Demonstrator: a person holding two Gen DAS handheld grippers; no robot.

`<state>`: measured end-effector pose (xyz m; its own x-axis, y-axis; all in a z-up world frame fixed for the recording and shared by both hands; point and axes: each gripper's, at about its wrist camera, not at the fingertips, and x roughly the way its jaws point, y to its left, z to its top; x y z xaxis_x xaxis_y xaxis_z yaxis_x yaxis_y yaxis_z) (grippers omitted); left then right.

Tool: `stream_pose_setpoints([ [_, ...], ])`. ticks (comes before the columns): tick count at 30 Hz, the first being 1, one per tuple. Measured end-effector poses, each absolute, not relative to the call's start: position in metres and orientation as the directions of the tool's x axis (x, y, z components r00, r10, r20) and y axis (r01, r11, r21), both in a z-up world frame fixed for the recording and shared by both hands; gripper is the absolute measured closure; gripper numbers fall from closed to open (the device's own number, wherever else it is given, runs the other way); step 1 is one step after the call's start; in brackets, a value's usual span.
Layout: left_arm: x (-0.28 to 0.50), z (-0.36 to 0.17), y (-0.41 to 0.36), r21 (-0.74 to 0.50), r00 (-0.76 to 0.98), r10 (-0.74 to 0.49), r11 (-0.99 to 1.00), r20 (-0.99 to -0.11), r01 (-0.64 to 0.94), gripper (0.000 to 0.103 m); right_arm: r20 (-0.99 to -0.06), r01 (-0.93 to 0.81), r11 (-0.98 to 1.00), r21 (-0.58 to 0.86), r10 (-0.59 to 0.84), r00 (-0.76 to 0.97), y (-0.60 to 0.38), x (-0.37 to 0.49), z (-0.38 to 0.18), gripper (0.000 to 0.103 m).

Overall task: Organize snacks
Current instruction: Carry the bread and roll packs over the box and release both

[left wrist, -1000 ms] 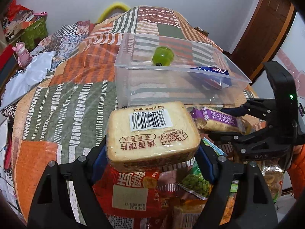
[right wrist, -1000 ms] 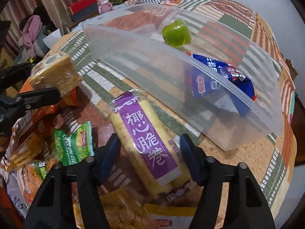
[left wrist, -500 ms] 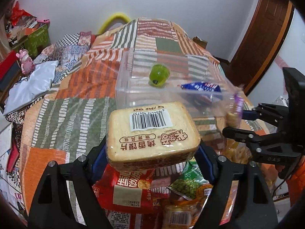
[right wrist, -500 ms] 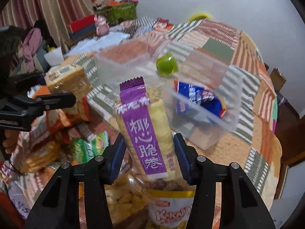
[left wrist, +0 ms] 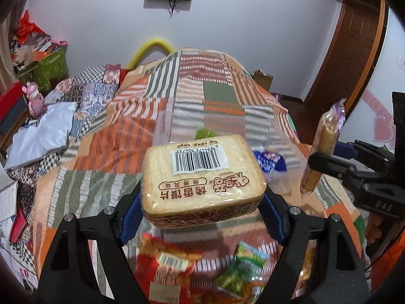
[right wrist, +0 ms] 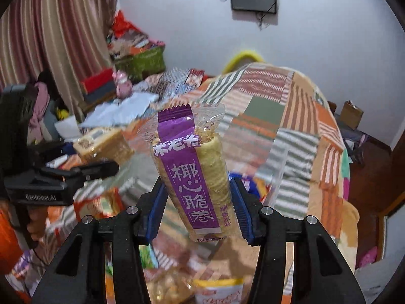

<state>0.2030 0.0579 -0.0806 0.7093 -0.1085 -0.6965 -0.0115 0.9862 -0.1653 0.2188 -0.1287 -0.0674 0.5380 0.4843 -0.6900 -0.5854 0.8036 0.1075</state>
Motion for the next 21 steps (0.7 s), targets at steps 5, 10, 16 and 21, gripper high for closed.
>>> stream_pose_setpoints([
  [5,0.228,-0.08,0.059,-0.152,0.716,-0.098,0.988,-0.691,-0.012,0.023,-0.653,-0.548,0.825,0.138,0.492,0.576,-0.129,0.241,-0.059,0.056],
  [10,0.256,-0.093,0.062,-0.158,0.692,-0.099,0.987,-0.715,-0.022,0.023,-0.652,-0.523,0.834,0.177,0.498,0.572,-0.122,0.265,-0.066,0.056],
  [16,0.285,-0.118,0.06,-0.161,0.648,-0.106,0.987,-0.754,-0.025,0.023,-0.683,-0.519,0.823,0.233,0.518,0.515,-0.11,0.286,-0.086,0.056],
  [21,0.3,-0.131,0.057,-0.148,0.63,-0.102,0.989,-0.77,-0.02,0.023,-0.728,-0.513,0.82,0.253,0.511,0.458,-0.101,0.298,-0.107,0.056],
])
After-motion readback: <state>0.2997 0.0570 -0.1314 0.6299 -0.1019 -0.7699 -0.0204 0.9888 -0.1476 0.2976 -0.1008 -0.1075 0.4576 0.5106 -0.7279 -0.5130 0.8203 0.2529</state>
